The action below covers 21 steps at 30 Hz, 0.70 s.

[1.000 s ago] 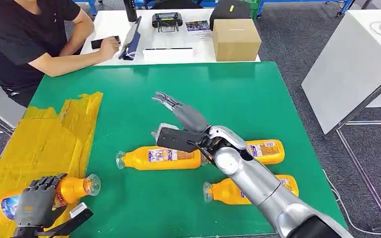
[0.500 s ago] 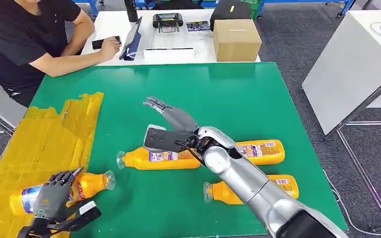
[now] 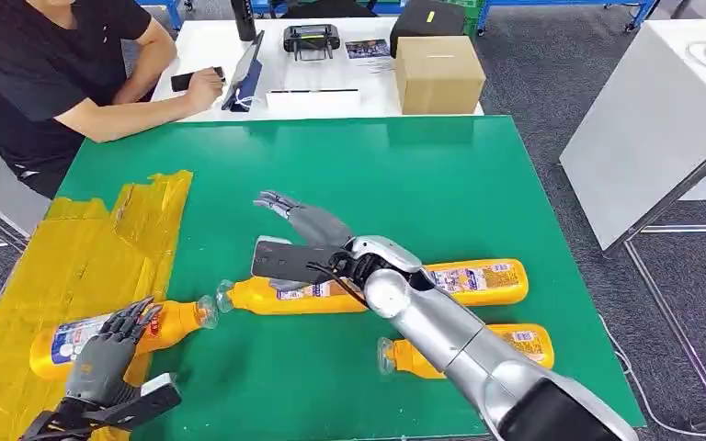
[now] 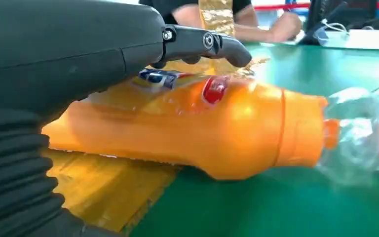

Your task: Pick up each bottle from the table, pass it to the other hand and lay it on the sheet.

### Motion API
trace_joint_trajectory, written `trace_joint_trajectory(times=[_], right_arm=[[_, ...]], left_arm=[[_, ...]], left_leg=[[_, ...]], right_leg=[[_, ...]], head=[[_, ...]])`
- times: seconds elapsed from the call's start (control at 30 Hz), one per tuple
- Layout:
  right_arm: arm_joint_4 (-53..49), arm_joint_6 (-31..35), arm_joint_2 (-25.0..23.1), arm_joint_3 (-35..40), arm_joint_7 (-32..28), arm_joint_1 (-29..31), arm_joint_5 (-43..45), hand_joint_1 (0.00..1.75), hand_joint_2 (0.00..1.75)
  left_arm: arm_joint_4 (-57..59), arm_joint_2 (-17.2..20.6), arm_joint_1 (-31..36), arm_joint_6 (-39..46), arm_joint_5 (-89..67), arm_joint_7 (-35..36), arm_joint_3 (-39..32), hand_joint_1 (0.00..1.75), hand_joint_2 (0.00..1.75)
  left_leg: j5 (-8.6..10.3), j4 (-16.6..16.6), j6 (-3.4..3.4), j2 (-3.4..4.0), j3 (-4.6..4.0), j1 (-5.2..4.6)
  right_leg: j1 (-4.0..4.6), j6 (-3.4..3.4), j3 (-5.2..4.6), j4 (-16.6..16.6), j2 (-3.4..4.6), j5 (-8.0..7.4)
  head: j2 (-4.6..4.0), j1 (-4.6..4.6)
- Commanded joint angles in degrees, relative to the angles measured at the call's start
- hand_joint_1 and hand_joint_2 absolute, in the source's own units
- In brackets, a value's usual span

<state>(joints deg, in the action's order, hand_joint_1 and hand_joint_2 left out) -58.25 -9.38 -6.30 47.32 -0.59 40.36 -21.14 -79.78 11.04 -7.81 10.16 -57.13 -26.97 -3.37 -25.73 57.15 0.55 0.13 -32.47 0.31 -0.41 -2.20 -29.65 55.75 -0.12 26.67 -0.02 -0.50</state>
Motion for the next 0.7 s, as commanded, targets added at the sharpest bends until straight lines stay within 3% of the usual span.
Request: trace_joint_trajectory(times=[0.03, 0.17, 0.37, 0.5, 0.7], right_arm=[[8.98, -0.98, -0.48, 3.59, 0.38, 4.93, 0.42, 0.00, 1.75], [13.77, -1.34, -0.88, 4.60, 1.75, 7.39, -0.22, 0.00, 1.75], [18.10, -2.43, -1.23, 4.60, 2.19, 8.41, -0.07, 0.00, 1.75], [22.77, -3.00, -2.85, 5.82, 2.89, 10.15, -0.89, 0.00, 1.75], [25.70, -2.38, -4.90, 6.97, 3.59, 10.63, -1.74, 0.00, 1.75]], left_arm=[[-1.62, 0.03, 1.19, -1.86, 3.87, -1.60, -2.22, 0.00, 0.00], [-7.07, -4.40, 4.70, -7.62, 18.85, -7.00, -9.44, 0.00, 0.00], [-9.17, -9.25, 9.21, -16.43, 33.93, -7.75, -14.15, 0.00, 0.00], [-10.14, -12.74, 12.55, -24.09, 46.85, -3.60, -16.46, 0.00, 0.00], [-12.45, -14.15, 11.43, -28.75, 56.20, -1.18, -16.77, 0.00, 0.00]], left_leg=[[-0.02, 0.04, -0.02, 0.02, 0.01, 0.07], [0.00, 0.06, -0.01, -0.01, -0.06, 0.04], [0.03, 0.06, 0.01, -0.11, -0.06, 0.06], [0.04, 0.05, 0.03, -0.12, -0.08, 0.03], [0.00, 0.05, 0.02, 0.02, 0.00, 0.03]], right_leg=[[0.08, 0.05, 0.02, 0.00, 0.03, -0.01], [0.06, 0.02, -0.05, 0.03, -0.01, 0.00], [0.08, 0.02, 0.00, -0.02, -0.19, -0.01], [0.02, 0.00, -0.02, 0.00, -0.20, -0.01], [0.03, 0.03, 0.01, 0.00, -0.05, 0.00]], head=[[0.00, 0.02], [0.00, -0.02], [0.00, 0.02], [0.00, -0.02], [0.00, 0.00]])
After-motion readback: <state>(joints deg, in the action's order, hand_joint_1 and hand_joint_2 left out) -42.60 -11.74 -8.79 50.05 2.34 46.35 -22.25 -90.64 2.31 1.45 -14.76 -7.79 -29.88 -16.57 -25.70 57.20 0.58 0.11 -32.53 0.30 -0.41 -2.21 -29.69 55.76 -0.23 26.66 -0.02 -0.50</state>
